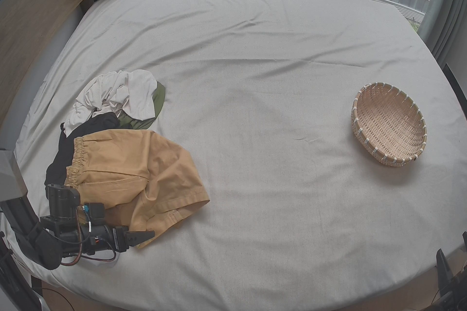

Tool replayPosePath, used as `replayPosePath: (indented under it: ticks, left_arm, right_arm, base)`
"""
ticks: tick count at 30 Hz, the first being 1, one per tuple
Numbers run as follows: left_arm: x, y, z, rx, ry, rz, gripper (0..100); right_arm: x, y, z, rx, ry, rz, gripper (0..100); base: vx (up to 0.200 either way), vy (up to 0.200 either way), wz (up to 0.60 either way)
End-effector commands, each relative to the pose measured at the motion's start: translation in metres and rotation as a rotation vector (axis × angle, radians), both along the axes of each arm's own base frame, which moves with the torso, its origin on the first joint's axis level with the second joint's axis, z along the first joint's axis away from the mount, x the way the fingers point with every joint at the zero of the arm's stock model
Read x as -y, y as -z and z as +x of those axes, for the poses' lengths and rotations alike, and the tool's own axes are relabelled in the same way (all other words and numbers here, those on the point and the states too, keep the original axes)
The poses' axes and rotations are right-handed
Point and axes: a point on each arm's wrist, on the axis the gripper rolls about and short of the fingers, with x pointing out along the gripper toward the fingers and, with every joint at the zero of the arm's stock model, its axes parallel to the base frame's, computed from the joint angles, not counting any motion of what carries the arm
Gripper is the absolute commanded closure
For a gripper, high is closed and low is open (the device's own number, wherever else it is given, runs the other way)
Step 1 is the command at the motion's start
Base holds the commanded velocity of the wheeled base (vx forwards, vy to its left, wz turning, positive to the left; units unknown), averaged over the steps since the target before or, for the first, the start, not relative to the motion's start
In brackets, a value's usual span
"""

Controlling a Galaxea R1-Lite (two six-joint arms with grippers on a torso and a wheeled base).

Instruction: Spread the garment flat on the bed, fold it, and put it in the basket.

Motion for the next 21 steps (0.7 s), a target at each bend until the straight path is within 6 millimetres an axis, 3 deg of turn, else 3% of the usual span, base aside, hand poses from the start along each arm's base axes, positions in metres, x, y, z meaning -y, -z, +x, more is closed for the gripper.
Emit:
replayPosePath:
  ticks: [1, 8, 14, 21]
  left_arm:
    - [-0.001, 0.005, -0.016, -0.037, -0.01, 0.002, 0]
    - [-0.002, 0.018, -0.023, -0.12, -0.059, 0.033, 0]
    - [-0.002, 0.032, -0.008, -0.178, -0.167, 0.03, 0]
    - [0.019, 0.025, 0.015, -0.092, -0.198, -0.11, 0]
  right_arm:
    - [0.0, 0.005, 0.0, -0.005, 0.0, 0.0, 0]
    - [0.0, 0.005, 0.0, -0.005, 0.001, 0.0, 0]
    - [0.0, 0.005, 0.0, -0.005, 0.0, 0.0, 0]
    - [0.0, 0.005, 0.0, -0.005, 0.0, 0.0, 0]
  base:
    - [0.0, 0.0, 0.0]
    - [0.0, 0.0, 0.0]
    - [0.0, 0.0, 0.0]
    - [0.0, 0.0, 0.0]
